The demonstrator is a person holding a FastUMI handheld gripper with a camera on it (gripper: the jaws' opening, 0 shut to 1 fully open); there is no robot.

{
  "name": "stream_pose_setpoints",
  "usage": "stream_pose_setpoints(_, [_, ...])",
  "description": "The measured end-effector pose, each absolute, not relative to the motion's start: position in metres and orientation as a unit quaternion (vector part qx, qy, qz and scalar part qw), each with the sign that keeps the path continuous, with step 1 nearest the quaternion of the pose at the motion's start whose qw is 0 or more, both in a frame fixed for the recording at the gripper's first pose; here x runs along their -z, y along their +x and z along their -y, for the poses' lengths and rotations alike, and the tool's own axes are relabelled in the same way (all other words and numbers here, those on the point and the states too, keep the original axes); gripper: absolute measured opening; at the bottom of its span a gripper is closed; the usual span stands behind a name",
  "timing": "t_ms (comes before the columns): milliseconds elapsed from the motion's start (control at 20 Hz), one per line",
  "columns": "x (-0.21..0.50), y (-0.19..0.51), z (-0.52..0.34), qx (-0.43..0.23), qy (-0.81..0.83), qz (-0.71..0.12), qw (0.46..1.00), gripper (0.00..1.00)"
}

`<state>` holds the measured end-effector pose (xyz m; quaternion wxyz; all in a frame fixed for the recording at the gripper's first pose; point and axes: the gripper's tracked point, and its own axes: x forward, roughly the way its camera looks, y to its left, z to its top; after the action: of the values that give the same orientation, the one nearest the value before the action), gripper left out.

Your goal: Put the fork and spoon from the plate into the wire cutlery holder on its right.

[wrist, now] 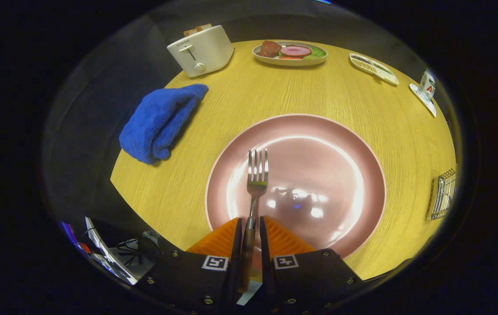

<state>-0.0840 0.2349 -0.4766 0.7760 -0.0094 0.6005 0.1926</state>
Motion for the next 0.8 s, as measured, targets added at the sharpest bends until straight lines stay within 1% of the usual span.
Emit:
stream_pose_setpoints(50, [0.471, -0.085, -0.234, -0.195, -0.004, -0.597, 0.778, 0.23])
stream_pose_setpoints(100, [0.480, -0.083, -0.237, -0.193, -0.006, -0.599, 0.777, 0.24])
stream_pose_setpoints(150, [0.474, -0.086, -0.237, -0.199, 0.000, -0.604, 0.772, 0.17])
stream_pose_setpoints(200, [0.466, -0.086, -0.233, -0.198, 0.002, -0.608, 0.769, 0.17])
stream_pose_setpoints(250, [0.453, -0.084, -0.227, -0.191, 0.015, -0.603, 0.774, 0.10])
stream_pose_setpoints(300, [0.479, -0.084, -0.235, -0.196, 0.019, -0.608, 0.769, 0.03])
stream_pose_setpoints(800, [0.455, -0.075, -0.222, -0.192, 0.055, -0.592, 0.781, 0.03])
